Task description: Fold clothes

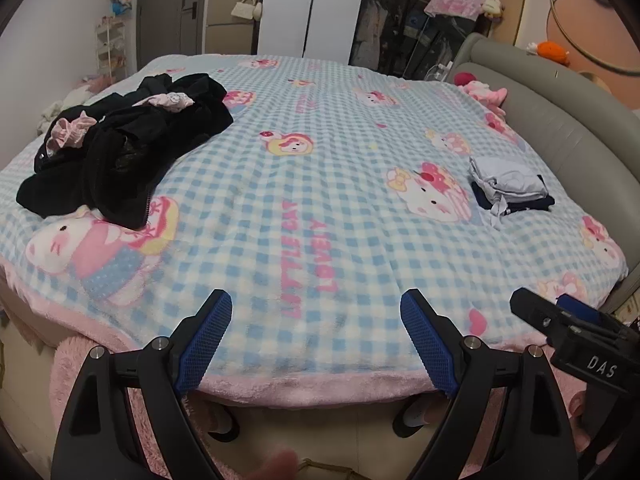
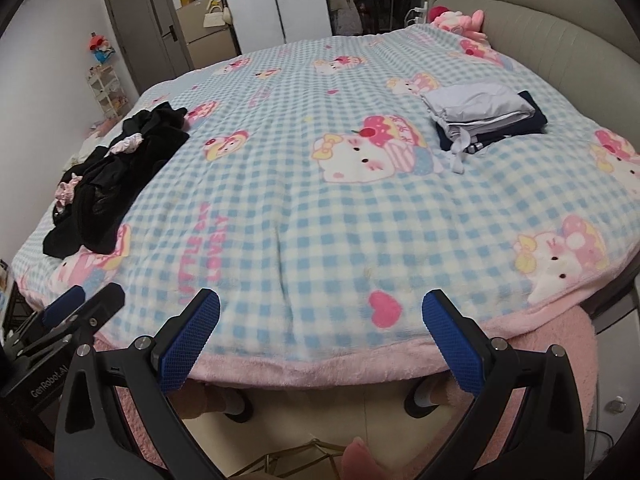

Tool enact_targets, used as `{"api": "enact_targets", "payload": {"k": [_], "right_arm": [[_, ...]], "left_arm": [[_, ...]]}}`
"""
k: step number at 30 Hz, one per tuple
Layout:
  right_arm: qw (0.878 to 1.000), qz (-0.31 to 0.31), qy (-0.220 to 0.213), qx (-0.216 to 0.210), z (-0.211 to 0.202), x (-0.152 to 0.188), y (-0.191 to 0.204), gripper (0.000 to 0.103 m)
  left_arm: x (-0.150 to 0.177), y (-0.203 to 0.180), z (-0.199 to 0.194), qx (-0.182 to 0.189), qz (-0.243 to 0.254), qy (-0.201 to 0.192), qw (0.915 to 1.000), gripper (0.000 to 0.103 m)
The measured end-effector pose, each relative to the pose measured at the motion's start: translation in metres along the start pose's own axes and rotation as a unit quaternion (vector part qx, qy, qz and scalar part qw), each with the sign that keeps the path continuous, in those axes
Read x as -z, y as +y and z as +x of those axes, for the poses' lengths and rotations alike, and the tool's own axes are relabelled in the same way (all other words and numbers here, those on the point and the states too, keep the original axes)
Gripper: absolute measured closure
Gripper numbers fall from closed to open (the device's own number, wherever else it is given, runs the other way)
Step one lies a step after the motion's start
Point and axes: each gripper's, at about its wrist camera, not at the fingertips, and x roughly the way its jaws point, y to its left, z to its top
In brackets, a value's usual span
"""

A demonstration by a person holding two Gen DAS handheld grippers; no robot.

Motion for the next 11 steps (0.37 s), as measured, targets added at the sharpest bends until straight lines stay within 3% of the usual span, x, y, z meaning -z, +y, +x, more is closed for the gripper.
{"api": "enact_targets", "payload": {"k": [11], "right_arm": [[1.0, -0.008, 0.014, -0.003, 0.0052, 0.0044, 0.0075, 0.0]], "left_arm": [[0.0024, -0.0045, -0.0014, 0.015, 0.005, -0.002, 0.9999, 0.015]]}}
